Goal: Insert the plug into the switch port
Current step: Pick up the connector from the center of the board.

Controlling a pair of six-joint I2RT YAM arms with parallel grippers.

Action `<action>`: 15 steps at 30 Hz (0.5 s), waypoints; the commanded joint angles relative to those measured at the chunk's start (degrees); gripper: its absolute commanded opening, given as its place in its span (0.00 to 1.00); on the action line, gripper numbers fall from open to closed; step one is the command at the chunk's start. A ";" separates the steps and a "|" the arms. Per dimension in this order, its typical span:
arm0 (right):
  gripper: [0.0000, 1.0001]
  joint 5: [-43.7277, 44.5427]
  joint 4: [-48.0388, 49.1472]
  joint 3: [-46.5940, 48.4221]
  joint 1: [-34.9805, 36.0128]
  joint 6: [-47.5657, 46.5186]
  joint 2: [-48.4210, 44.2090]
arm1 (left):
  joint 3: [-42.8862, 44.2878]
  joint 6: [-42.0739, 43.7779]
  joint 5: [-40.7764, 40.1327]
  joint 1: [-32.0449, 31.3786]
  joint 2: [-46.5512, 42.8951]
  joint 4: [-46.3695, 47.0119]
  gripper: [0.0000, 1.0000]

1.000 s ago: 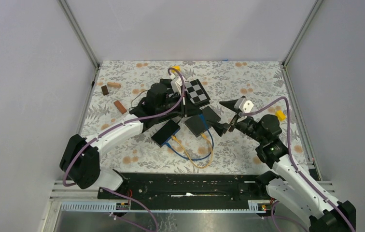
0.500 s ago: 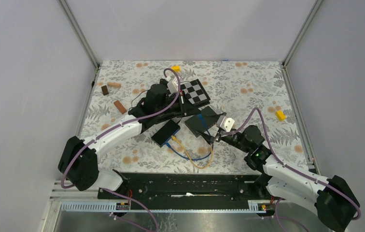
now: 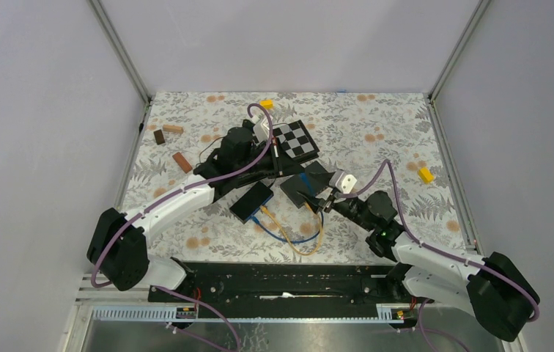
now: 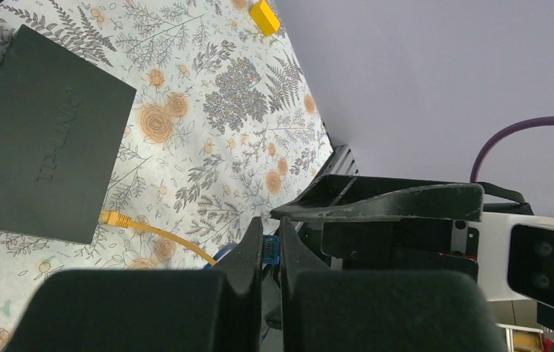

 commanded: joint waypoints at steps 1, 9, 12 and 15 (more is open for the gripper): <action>0.62 1.47 7.28 0.16 0.46 3.02 2.31 | 1.14 -1.01 0.91 0.28 -2.33 3.26 0.00; 0.46 1.96 11.17 0.24 0.42 4.81 5.15 | 1.17 -1.19 1.34 0.28 -2.25 3.42 0.00; 0.43 2.21 11.69 0.09 0.37 5.21 5.67 | 1.22 -1.05 1.35 0.28 -2.27 3.45 0.00; 0.39 2.37 11.75 0.16 0.42 5.21 5.95 | 1.21 -1.03 1.56 0.27 -2.27 3.57 0.00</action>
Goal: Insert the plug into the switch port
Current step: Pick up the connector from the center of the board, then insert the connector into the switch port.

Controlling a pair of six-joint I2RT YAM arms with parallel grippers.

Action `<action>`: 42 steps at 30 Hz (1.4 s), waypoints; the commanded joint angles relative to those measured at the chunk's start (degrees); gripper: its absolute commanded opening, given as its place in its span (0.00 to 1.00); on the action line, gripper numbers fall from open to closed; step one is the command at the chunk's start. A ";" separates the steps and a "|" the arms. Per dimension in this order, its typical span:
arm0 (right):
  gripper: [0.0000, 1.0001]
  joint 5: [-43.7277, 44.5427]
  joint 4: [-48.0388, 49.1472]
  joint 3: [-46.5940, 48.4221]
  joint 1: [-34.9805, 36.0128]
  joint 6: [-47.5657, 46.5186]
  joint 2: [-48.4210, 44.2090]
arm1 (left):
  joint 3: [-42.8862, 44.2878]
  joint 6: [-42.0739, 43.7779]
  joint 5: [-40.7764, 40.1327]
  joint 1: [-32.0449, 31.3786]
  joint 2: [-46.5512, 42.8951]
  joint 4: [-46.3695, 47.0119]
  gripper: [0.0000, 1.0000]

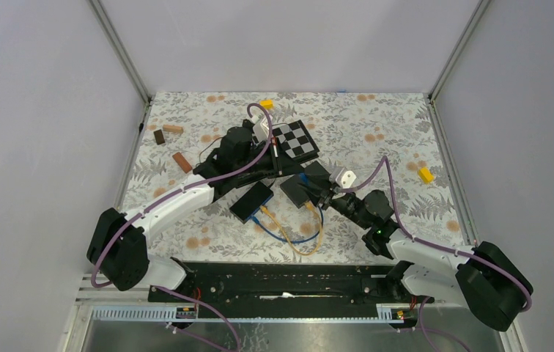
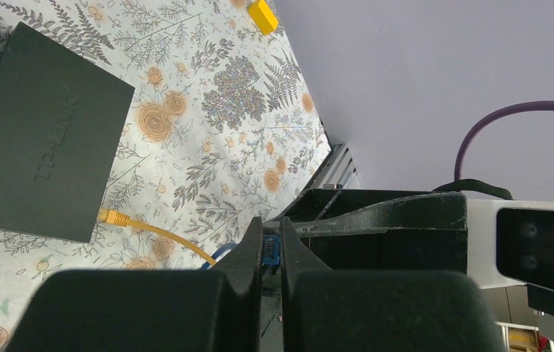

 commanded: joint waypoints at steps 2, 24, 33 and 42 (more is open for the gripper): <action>0.36 1.20 4.78 0.10 0.42 0.76 0.47 | 1.16 -0.77 1.06 0.28 -2.27 3.79 0.00; 0.00 3.31 3.27 -2.24 0.40 5.55 -7.02 | 4.32 5.01 0.25 6.48 -7.65 5.18 0.99; 0.00 15.96 -25.23 1.57 0.41 12.49 -17.48 | 0.93 10.95 -0.59 8.53 -5.89 4.47 0.99; 0.00 28.39 -39.89 1.29 0.43 10.22 -12.43 | -9.21 16.10 0.29 8.54 -2.64 21.35 0.99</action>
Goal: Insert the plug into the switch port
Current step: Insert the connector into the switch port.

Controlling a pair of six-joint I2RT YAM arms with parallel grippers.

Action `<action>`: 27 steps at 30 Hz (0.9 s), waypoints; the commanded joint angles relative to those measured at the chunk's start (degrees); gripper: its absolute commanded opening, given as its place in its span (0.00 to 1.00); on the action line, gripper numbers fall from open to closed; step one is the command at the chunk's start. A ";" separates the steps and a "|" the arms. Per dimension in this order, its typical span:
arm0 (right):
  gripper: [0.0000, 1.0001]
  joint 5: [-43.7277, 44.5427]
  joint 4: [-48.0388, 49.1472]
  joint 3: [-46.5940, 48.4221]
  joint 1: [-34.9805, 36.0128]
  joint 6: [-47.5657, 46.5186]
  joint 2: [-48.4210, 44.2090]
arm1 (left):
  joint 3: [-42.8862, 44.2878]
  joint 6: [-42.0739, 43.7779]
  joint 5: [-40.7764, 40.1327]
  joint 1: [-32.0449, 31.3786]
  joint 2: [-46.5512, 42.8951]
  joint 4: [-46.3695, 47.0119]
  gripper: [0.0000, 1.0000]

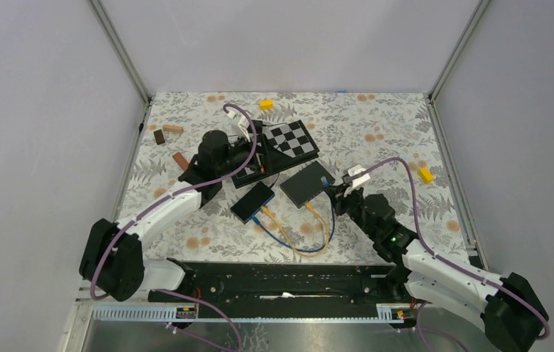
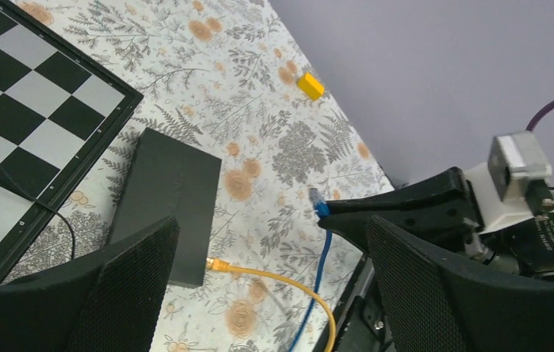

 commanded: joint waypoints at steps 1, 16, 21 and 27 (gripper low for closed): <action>0.00 7.58 -8.13 1.54 0.30 0.08 5.57 | -1.16 4.60 1.57 0.30 4.64 10.80 0.99; 0.00 -5.96 13.89 -6.09 0.33 -2.44 22.90 | 2.06 11.87 -1.03 -5.24 23.34 18.31 0.82; 0.00 -6.60 18.71 -6.25 0.30 -5.79 27.57 | 5.42 14.34 -2.88 -5.24 28.06 15.73 0.82; 0.00 -3.64 20.11 -5.27 0.30 -5.82 30.07 | 8.80 16.52 -3.75 -5.15 32.84 13.65 0.82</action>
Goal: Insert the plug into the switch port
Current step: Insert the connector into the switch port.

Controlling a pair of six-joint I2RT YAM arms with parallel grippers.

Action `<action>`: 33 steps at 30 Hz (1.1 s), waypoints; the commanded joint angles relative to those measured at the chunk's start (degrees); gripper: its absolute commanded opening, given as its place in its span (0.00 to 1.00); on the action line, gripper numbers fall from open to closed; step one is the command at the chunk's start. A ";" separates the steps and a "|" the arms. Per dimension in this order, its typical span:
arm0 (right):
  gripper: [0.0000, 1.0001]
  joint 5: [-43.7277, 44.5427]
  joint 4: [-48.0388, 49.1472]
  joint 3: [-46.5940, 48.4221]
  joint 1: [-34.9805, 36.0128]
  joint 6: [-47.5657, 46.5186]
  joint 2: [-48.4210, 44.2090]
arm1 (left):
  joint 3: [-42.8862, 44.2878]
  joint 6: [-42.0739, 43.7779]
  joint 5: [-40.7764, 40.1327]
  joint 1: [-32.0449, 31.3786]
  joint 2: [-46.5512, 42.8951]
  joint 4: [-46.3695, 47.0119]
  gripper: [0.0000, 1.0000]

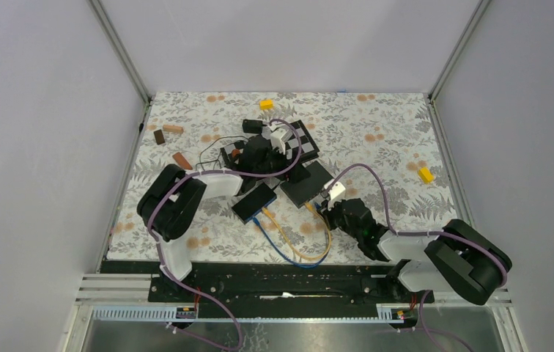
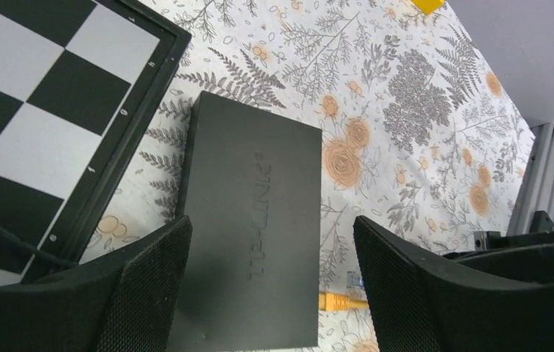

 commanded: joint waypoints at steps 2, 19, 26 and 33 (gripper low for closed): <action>0.00 2.51 4.22 1.64 0.33 -1.09 2.66 | 4.17 3.24 -1.38 0.32 3.16 1.19 0.82; 0.00 3.91 0.25 5.34 0.27 -0.28 6.70 | 7.61 5.61 -0.02 1.10 8.24 -5.40 0.71; 0.00 4.53 -3.16 7.75 0.22 0.72 8.24 | 8.62 6.73 0.89 1.26 9.44 -7.82 0.71; 0.00 5.74 -5.70 9.41 0.26 1.21 9.18 | 8.44 7.26 1.43 1.26 9.68 -9.13 0.68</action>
